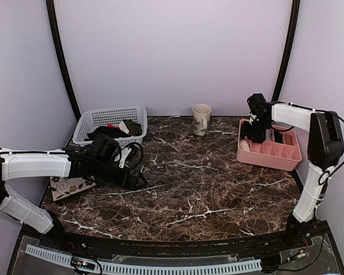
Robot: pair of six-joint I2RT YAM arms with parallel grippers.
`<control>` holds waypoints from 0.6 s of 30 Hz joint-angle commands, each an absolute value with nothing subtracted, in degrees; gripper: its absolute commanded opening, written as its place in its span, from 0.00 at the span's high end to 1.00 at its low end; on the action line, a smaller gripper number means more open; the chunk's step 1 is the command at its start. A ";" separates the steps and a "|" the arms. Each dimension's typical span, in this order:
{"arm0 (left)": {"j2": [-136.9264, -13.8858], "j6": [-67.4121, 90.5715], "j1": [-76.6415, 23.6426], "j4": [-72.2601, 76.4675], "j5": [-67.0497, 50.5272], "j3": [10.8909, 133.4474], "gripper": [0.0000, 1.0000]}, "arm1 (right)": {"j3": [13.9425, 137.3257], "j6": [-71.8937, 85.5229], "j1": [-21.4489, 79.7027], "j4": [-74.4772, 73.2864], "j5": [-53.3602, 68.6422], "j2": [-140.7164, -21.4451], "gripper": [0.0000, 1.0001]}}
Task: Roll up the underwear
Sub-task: Place the underwear in the storage box, then reset both arms
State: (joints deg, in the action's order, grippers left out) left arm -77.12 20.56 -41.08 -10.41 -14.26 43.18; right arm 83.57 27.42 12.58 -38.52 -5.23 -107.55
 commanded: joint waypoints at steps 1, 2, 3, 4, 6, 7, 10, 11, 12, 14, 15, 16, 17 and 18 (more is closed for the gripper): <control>-75.73 19.69 -41.06 -11.97 -12.70 45.64 0.01 | 84.94 25.07 12.46 -39.32 -2.64 -99.65 0.38; -75.23 19.57 -41.09 -12.36 -12.21 46.15 0.01 | 84.58 24.68 12.48 -38.94 -1.87 -97.84 0.35; -74.62 19.44 -41.04 -12.73 -11.55 46.76 0.01 | 84.20 24.10 12.48 -38.25 -0.91 -96.04 0.31; -73.97 19.44 -40.90 -13.30 -10.45 47.40 0.01 | 83.82 23.60 12.48 -37.57 -0.09 -94.11 0.25; -72.24 19.38 -40.41 -14.26 -7.68 49.19 0.01 | 82.59 22.67 12.48 -35.43 1.70 -88.82 0.16; -71.78 19.34 -40.10 -15.47 -6.13 50.41 0.01 | 81.66 22.33 12.41 -34.27 2.65 -86.52 0.11; -70.74 18.38 -38.00 -20.73 -3.06 55.66 0.01 | 78.61 20.93 12.24 -31.35 5.09 -80.21 0.01; -70.11 18.12 -37.50 -22.25 -1.64 57.92 0.01 | 77.27 20.66 12.18 -30.21 5.61 -77.97 0.00; -69.38 17.72 -37.08 -23.74 -0.16 59.41 0.01 | 75.82 20.53 12.09 -29.09 6.01 -75.72 0.00; -66.97 17.56 -36.46 -27.22 4.35 62.09 0.01 | 72.44 20.74 11.86 -26.94 5.88 -70.38 0.00; -65.65 17.80 -36.21 -28.91 6.93 62.81 0.01 | 70.27 21.13 11.74 -25.28 5.69 -67.92 0.00; -64.15 17.88 -35.88 -30.05 9.64 63.06 0.01 | 68.16 21.55 11.50 -24.05 5.63 -65.54 0.00; -62.74 17.96 -35.64 -31.21 10.80 63.06 0.01 | 65.47 21.81 11.25 -22.86 5.78 -62.89 0.00; -61.59 18.35 -35.60 -32.54 12.35 63.00 0.01 | 62.05 22.18 11.16 -21.30 5.93 -60.22 0.00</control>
